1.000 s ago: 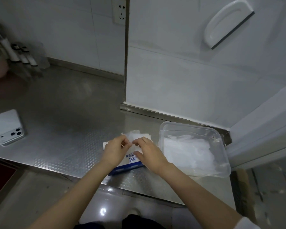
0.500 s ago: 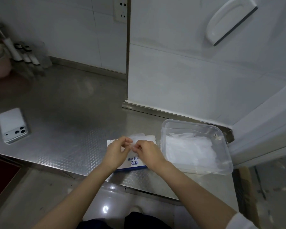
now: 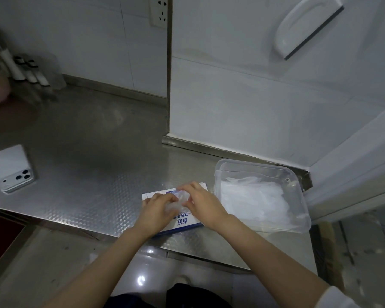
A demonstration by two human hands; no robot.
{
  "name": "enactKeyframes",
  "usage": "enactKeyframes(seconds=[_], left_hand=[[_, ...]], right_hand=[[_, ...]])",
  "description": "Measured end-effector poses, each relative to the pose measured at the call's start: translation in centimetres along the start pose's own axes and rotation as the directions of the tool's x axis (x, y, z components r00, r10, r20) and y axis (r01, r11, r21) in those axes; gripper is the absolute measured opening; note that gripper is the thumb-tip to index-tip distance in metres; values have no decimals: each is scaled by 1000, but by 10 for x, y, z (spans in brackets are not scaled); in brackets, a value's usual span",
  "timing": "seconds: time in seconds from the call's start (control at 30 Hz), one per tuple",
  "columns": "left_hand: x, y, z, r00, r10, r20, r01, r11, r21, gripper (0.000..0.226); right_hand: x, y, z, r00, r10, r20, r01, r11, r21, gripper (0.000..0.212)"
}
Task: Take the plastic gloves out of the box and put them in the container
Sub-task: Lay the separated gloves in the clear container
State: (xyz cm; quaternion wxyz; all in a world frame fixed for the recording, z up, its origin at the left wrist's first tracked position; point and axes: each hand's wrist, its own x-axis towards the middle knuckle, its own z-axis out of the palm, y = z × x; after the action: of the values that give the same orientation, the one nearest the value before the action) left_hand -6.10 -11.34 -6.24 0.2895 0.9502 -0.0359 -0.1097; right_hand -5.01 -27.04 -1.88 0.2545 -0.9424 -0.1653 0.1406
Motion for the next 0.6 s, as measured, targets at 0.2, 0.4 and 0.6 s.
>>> enactKeyframes(seconds=[0.2,0.4,0.6], left_hand=[[1,-3,0,999,40,26,-40,999,3,40],[5,-6,1,998,31,57,-37,994,103,44],[8,-2,0,997,14,78,-26,987,157,41]], right_hand=[[7,-3,-15,999,29,-36,-28,999,30,12],[0,1,-45,990,8,-143,-16,998,-54,14],[-8,2,-68,953,19,-303,-18,1000,6,13]])
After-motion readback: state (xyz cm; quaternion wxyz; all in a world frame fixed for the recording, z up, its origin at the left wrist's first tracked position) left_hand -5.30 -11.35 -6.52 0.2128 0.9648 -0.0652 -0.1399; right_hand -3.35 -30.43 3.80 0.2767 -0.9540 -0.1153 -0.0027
